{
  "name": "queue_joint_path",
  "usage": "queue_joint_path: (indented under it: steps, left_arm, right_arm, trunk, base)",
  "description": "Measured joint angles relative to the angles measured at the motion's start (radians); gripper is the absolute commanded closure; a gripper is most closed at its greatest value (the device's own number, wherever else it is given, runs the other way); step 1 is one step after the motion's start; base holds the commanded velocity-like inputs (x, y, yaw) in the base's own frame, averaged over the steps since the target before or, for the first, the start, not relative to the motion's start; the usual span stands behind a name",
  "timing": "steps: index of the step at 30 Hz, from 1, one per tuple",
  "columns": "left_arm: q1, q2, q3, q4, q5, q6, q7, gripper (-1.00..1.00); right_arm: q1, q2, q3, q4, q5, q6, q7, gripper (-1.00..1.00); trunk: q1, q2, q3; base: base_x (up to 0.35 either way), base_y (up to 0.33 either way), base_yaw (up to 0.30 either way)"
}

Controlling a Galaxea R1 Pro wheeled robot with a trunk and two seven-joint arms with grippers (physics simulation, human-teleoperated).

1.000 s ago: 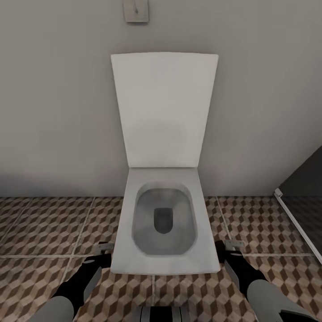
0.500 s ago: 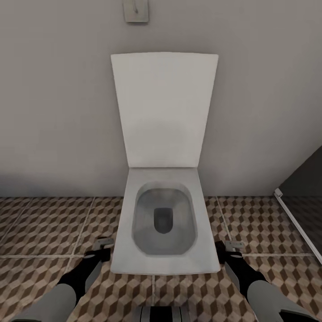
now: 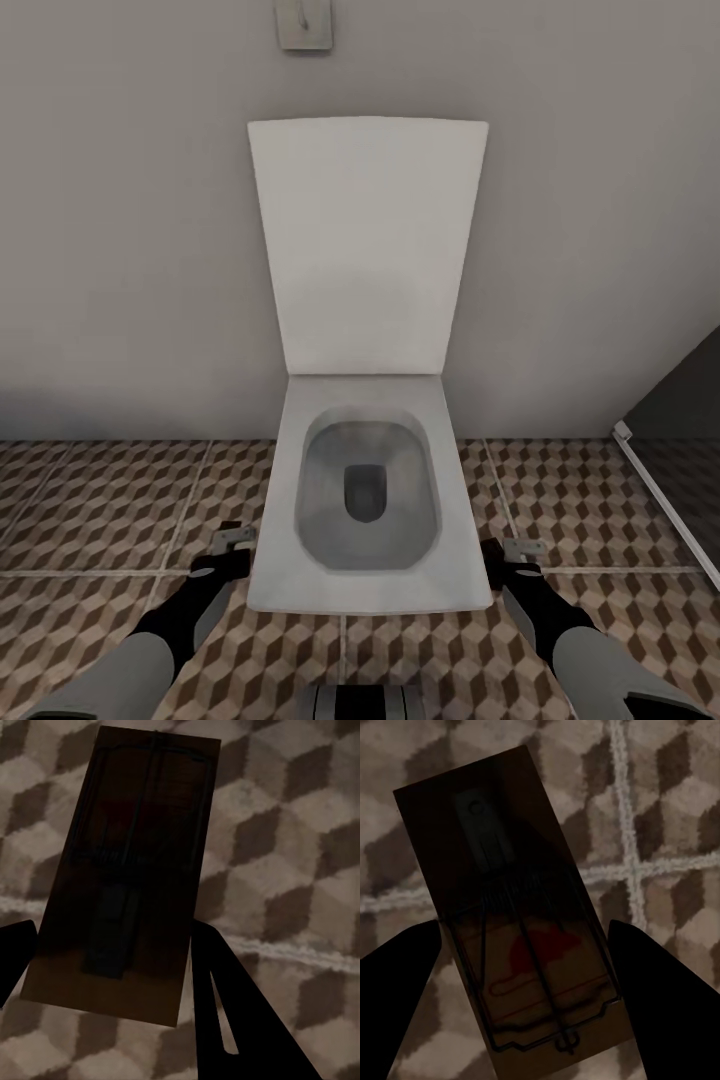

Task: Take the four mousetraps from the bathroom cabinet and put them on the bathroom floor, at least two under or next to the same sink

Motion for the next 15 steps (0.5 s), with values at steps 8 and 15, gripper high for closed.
queue_joint_path:
  steps: [8,15]
  left_arm:
    - [0.0,-0.002,0.0,-0.002,0.001,-0.003,0.0,1.0]
    - [0.0,-0.002,0.0,-0.002,0.001,-0.004,-0.002,1.0]
  right_arm:
    - [0.0,0.0,0.0,0.0,0.001,0.001,0.0,1.0]
    - [0.0,0.0,0.0,0.0,0.0,0.001,0.0,1.0]
  trunk:
    - [0.0,0.0,0.0]
    - [0.002,-0.001,-0.019]
  base:
    - [0.0,0.0,0.0]
    - [0.0,0.0,0.0]
